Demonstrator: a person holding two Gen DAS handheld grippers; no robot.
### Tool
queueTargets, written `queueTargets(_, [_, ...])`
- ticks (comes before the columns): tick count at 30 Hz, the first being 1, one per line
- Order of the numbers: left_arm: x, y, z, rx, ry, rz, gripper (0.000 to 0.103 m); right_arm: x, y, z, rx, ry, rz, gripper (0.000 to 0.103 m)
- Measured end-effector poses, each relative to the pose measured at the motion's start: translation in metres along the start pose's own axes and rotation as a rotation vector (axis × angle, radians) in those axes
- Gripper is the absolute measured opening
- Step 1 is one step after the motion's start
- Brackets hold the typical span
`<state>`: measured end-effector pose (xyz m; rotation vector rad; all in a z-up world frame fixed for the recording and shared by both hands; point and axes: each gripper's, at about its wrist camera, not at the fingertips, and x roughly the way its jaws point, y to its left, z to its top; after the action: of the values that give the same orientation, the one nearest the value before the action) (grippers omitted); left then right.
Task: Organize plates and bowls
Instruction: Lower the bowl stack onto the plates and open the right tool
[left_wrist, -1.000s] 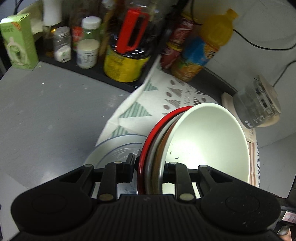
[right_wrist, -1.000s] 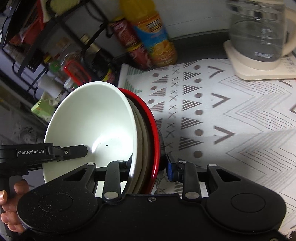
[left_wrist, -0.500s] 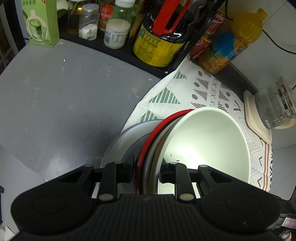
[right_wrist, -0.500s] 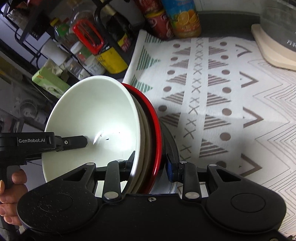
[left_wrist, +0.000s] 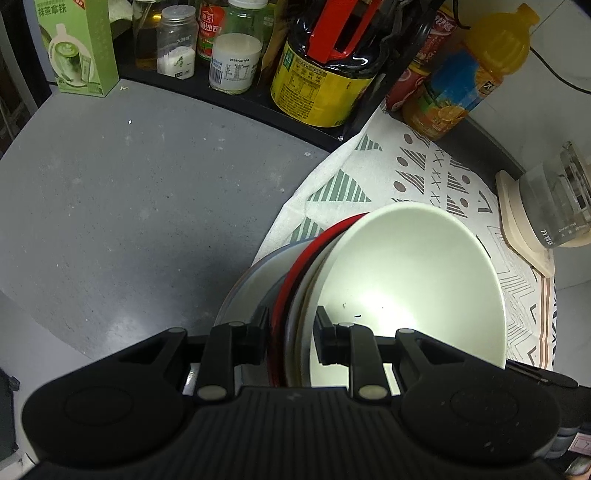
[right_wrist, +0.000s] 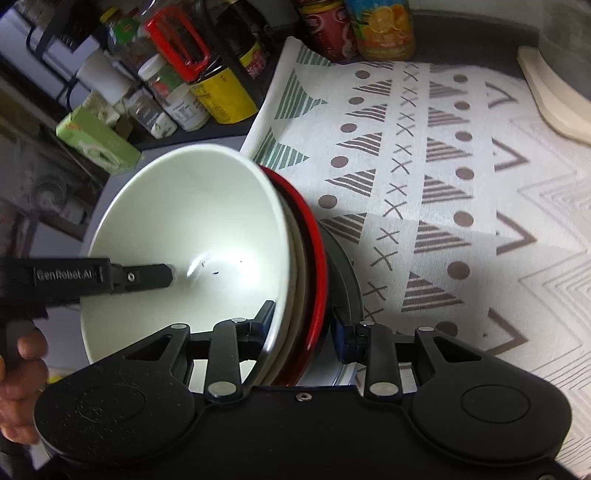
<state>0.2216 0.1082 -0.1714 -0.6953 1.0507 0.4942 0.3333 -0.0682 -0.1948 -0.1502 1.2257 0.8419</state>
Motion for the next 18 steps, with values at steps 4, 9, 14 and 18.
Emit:
queueTargets(4, [-0.011, -0.002, 0.005, 0.024, -0.036, 0.007, 0.029, 0.001, 0.003, 0.001, 0.013, 0.001, -0.016, 0.035])
queueTargets(9, [-0.027, -0.006, 0.013, 0.068, -0.077, 0.006, 0.045, -0.017, 0.008, 0.006, 0.026, -0.061, -0.033, 0.044])
queueTargets(14, [-0.039, -0.010, 0.019, 0.082, -0.089, -0.013, 0.064, -0.038, 0.007, 0.007, 0.073, -0.133, -0.068, 0.051])
queueTargets(18, [-0.049, -0.020, 0.021, 0.152, -0.118, -0.012, 0.080, -0.053, 0.006, 0.002, 0.115, -0.172, -0.105, 0.055])
